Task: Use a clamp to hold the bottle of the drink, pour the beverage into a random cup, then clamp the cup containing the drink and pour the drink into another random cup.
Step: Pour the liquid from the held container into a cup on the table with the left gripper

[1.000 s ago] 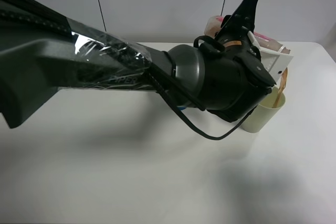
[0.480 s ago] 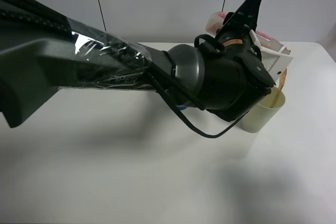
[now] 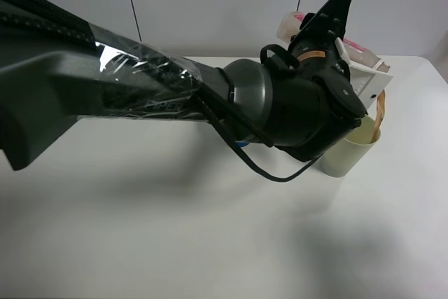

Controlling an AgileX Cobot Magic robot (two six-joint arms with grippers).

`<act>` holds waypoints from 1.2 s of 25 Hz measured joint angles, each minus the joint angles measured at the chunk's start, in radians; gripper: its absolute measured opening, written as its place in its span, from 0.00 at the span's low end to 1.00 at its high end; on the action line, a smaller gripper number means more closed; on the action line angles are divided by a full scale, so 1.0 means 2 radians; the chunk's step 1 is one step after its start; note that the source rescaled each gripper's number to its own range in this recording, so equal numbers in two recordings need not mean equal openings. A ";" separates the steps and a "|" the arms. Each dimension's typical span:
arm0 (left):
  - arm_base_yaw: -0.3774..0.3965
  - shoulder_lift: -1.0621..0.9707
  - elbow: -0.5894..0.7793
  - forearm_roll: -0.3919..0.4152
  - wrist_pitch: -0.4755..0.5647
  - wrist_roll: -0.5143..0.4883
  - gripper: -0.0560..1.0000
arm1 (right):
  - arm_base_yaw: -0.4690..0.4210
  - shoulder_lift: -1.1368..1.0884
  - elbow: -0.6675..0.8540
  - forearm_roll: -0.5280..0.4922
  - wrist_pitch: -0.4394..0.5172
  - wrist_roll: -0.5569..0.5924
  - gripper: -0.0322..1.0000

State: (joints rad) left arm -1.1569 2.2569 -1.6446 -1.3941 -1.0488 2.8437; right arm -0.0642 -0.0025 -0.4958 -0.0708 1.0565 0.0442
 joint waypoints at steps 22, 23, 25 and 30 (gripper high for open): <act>0.008 0.000 0.000 0.051 -0.024 0.061 0.05 | 0.000 0.000 0.000 0.000 0.000 0.000 0.78; 0.008 0.000 0.000 0.056 -0.026 0.061 0.05 | 0.000 0.000 0.000 0.000 0.000 0.000 0.78; 0.008 0.000 0.000 0.063 -0.030 0.061 0.05 | 0.000 0.000 0.000 0.000 0.000 0.000 0.78; 0.008 0.000 0.000 0.082 -0.032 0.062 0.05 | 0.000 0.000 0.000 0.000 0.000 0.000 0.78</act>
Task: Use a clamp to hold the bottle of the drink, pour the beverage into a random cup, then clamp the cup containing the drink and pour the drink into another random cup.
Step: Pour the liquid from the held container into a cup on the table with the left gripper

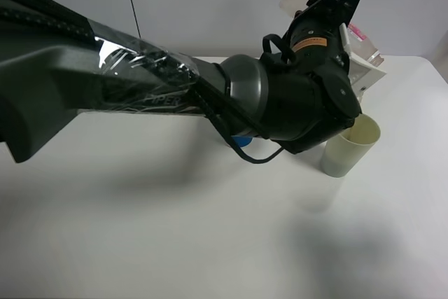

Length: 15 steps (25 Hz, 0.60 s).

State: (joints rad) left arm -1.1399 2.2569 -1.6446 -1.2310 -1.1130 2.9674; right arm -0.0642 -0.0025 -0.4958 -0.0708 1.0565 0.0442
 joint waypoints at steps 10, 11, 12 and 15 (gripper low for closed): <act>-0.014 0.000 0.000 0.018 -0.003 -0.001 0.05 | 0.000 0.000 0.000 0.000 0.000 0.000 0.78; -0.014 0.000 0.000 0.012 -0.001 -0.003 0.05 | 0.000 0.000 0.000 0.000 0.000 0.000 0.78; -0.014 0.000 0.000 0.006 0.002 -0.009 0.05 | 0.000 0.000 0.000 0.000 0.000 0.000 0.78; -0.014 0.000 0.000 -0.016 0.008 -0.040 0.05 | 0.000 0.000 0.000 0.000 0.000 0.000 0.78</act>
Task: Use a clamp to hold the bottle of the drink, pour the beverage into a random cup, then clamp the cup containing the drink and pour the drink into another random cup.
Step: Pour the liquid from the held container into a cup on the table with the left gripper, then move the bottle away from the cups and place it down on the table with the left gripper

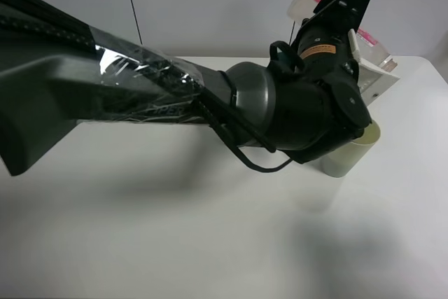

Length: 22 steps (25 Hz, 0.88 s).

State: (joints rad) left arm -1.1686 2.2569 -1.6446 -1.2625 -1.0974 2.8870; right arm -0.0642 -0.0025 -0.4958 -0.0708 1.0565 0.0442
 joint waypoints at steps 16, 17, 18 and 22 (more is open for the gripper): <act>0.033 -0.099 0.086 -0.060 0.110 -0.251 0.05 | 0.000 0.000 0.000 0.000 0.000 0.000 0.78; 0.036 -0.110 0.109 -0.048 0.116 -0.273 0.05 | 0.000 0.000 0.000 0.000 0.000 0.000 0.78; 0.040 -0.122 0.133 -0.035 0.120 -0.303 0.05 | 0.000 0.000 0.000 0.000 0.000 0.000 0.78; 0.062 -0.168 0.226 0.038 0.123 -0.437 0.05 | 0.000 0.000 0.000 0.000 0.000 0.000 0.78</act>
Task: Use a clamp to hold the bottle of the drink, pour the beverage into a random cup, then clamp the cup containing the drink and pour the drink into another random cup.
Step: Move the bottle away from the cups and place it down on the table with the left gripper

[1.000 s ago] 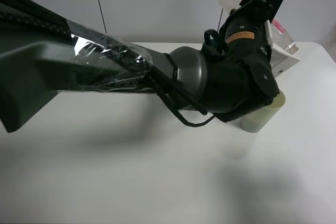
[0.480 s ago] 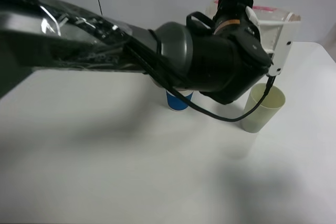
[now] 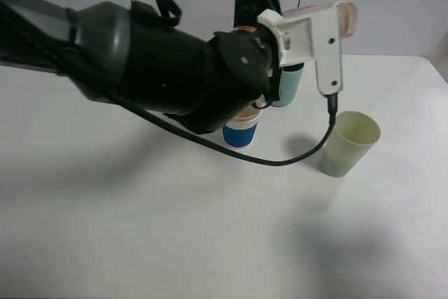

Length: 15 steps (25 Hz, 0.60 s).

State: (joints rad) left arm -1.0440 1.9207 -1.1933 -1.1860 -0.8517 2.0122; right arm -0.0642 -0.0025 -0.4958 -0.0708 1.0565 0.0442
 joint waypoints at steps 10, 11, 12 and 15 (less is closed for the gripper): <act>0.074 -0.090 0.220 0.191 -0.001 -0.338 0.05 | 0.000 0.000 0.000 0.000 0.000 0.000 0.78; 0.085 -0.096 0.235 0.209 -0.001 -0.378 0.05 | 0.000 0.000 0.000 0.000 0.000 0.000 0.78; 0.097 -0.101 0.251 0.230 0.000 -0.420 0.05 | 0.000 0.000 0.000 0.000 0.000 0.000 0.78; 0.135 -0.112 0.287 0.295 0.000 -0.549 0.05 | 0.000 0.000 0.000 0.000 0.000 0.000 0.78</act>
State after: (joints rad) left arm -0.7738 1.6976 -0.6195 -0.5951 -0.8519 0.9150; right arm -0.0642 -0.0025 -0.4958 -0.0708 1.0565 0.0442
